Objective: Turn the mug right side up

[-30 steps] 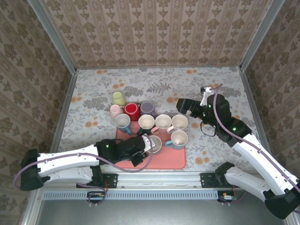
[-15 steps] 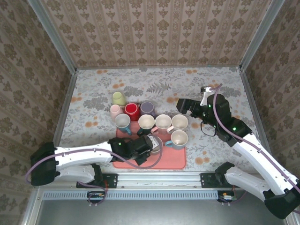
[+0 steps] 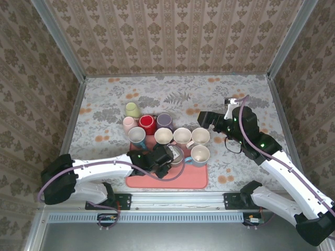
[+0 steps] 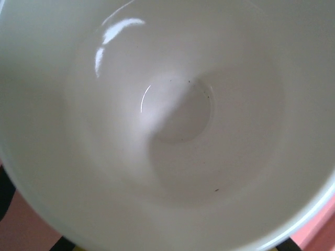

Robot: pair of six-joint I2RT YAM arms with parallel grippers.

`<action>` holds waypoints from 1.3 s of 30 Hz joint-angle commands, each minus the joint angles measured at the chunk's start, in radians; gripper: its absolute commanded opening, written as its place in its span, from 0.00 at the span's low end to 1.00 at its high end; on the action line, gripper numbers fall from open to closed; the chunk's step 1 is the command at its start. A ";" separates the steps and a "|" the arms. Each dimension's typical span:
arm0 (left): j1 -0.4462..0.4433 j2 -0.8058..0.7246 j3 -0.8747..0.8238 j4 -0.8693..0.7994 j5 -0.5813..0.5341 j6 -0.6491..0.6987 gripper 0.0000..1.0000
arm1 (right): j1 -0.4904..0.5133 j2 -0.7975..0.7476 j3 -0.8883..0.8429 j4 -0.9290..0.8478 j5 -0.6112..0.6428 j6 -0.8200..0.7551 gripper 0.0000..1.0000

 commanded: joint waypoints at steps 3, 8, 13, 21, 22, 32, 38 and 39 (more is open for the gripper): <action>0.003 0.024 0.029 0.074 0.035 0.018 0.02 | -0.007 -0.015 -0.016 0.022 -0.020 -0.013 1.00; 0.003 0.058 0.044 0.080 0.044 0.025 0.09 | -0.007 -0.010 -0.018 0.028 -0.027 -0.011 1.00; 0.003 0.038 0.040 0.064 0.032 0.014 0.28 | -0.006 -0.009 -0.018 0.024 -0.028 -0.014 1.00; 0.003 -0.033 0.021 0.026 0.030 -0.016 0.41 | -0.008 0.000 -0.010 0.024 -0.032 -0.015 1.00; 0.003 -0.045 0.018 0.023 0.034 -0.022 0.42 | -0.008 0.002 -0.009 0.024 -0.032 -0.016 1.00; 0.003 -0.159 0.056 -0.085 0.056 -0.044 0.49 | -0.008 0.017 0.006 0.021 -0.037 -0.020 1.00; 0.005 -0.219 0.130 -0.155 0.077 -0.076 0.48 | -0.010 0.021 0.007 0.017 -0.032 -0.030 1.00; 0.007 -0.225 0.144 -0.166 0.081 -0.078 0.48 | -0.010 0.022 0.006 0.019 -0.032 -0.029 1.00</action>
